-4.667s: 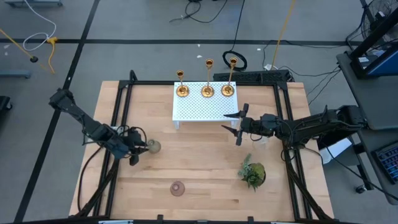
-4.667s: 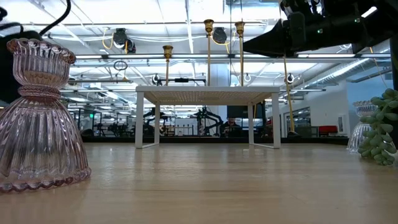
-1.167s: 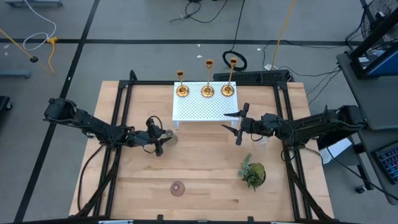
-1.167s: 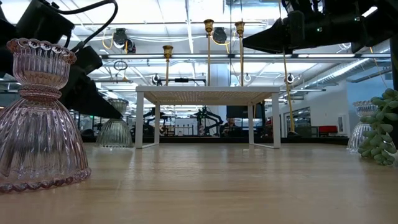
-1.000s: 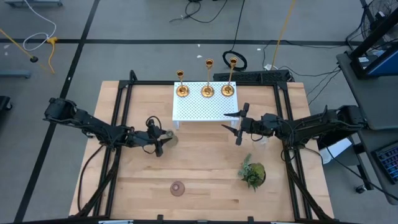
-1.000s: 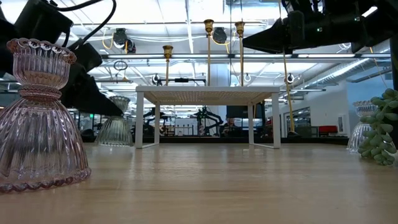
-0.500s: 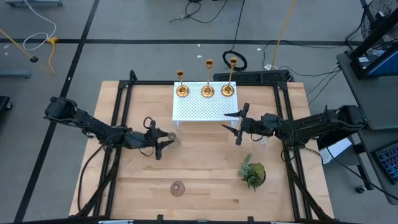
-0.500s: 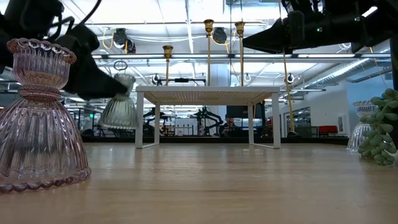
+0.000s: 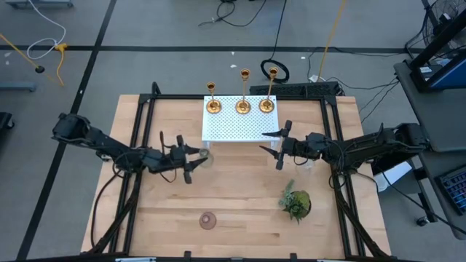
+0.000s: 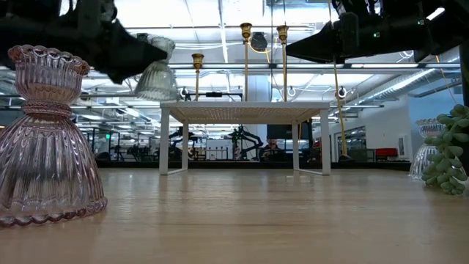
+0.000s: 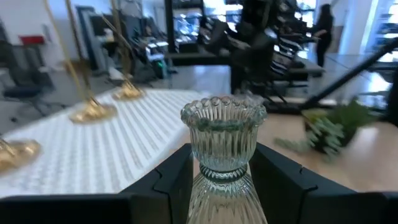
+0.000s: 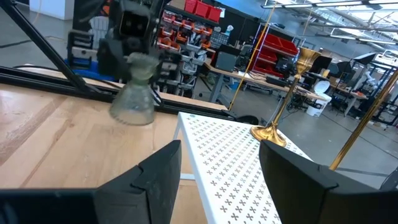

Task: Pick & Place candle stick holders
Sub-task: Put the gray candle holder on the shelf

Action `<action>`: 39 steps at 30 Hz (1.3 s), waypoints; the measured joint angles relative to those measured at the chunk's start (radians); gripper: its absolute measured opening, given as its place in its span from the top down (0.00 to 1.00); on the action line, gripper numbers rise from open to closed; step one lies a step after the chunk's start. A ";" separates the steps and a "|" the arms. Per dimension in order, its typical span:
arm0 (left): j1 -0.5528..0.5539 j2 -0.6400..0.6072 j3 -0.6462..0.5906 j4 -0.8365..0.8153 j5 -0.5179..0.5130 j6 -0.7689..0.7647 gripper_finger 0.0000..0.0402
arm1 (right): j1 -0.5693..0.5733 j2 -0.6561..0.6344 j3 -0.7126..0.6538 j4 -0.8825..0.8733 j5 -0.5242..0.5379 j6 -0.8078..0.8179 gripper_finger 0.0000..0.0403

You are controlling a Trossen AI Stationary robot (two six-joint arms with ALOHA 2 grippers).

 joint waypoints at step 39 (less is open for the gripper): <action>0.501 0.189 0.157 0.069 0.280 0.007 0.61 | 0.000 0.000 0.000 0.000 0.000 0.003 0.48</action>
